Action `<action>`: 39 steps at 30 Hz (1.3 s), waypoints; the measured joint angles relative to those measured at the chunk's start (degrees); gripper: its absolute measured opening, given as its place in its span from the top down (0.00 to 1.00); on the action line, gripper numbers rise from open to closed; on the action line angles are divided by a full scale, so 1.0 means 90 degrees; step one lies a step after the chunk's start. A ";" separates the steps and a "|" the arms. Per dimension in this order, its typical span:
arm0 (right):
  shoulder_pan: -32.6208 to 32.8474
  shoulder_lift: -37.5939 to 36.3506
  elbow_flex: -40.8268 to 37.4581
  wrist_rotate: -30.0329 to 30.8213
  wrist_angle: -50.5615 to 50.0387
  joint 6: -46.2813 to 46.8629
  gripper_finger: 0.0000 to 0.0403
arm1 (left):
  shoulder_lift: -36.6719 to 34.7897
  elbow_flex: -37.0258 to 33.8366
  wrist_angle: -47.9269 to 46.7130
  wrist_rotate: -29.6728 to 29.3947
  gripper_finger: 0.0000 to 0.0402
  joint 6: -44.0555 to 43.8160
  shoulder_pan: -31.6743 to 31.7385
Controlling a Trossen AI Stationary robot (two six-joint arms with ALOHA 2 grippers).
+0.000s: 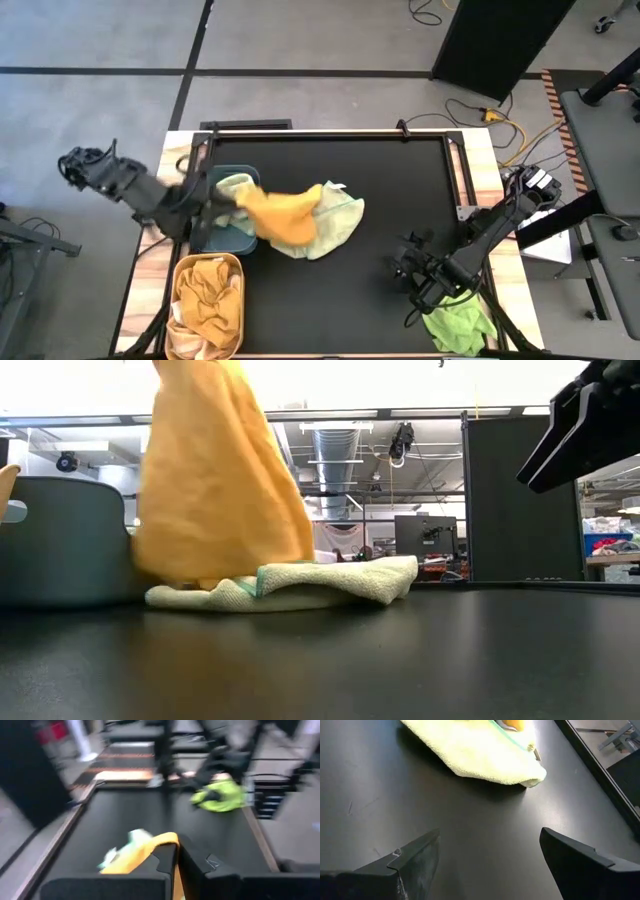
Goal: Sort towels by color in basket
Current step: Put the yellow kitchen towel into the yellow bin
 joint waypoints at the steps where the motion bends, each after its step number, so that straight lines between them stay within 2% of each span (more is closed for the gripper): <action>1: 0.0000 0.0000 0.0000 0.0000 0.0021 0.0003 0.18 | 0.0025 -0.0001 0.0115 -0.0053 1.00 -0.0033 -0.0334; 5: 0.0000 0.0000 0.0000 0.0002 0.0073 0.0008 0.16 | 0.0255 0.0061 0.0585 -0.0073 1.00 -0.0053 -0.1699; 7: 0.0000 0.0000 0.0000 0.0002 0.0081 0.0013 0.16 | 0.0388 0.0108 0.0889 -0.0280 1.00 0.0077 -0.2391; 9: 0.0000 0.0000 0.0000 0.0002 0.0090 0.0022 0.16 | 0.0531 0.0168 0.1214 -0.0747 1.00 0.0378 -0.3103; 13: 0.0000 0.0000 -0.0010 0.0025 0.0256 0.0012 0.18 | 0.0784 0.0191 0.1699 -0.2151 1.00 0.1043 -0.4467; 18: -0.0031 0.0000 -0.0092 0.0393 0.0995 -0.0381 0.19 | 0.0988 0.0172 0.2034 -0.3780 1.00 0.1387 -0.5714; 21: -0.0140 0.0000 -0.0102 0.0460 0.1525 -0.0900 0.18 | 0.1056 0.0367 0.2003 -0.4522 1.00 0.1552 -0.6268; 26: -0.0421 0.0000 -0.0104 0.0464 0.2377 -0.1764 0.16 | 0.1092 0.1332 0.2054 -0.5668 1.00 0.2475 -0.7069; 34: -0.0735 0.0000 -0.0107 0.0461 0.3231 -0.2231 0.19 | 0.1345 0.3169 0.2046 -0.5653 1.00 0.4001 -0.7713; 37: -0.0742 0.0002 -0.0112 0.0449 0.4115 -0.2458 0.21 | 0.1524 0.3688 0.2000 -0.5791 1.00 0.4479 -0.7912; 39: -0.0736 0.0002 -0.0112 0.0288 0.4841 -0.2978 0.22 | 0.1669 0.4008 0.1988 -0.5982 1.00 0.4574 -0.8007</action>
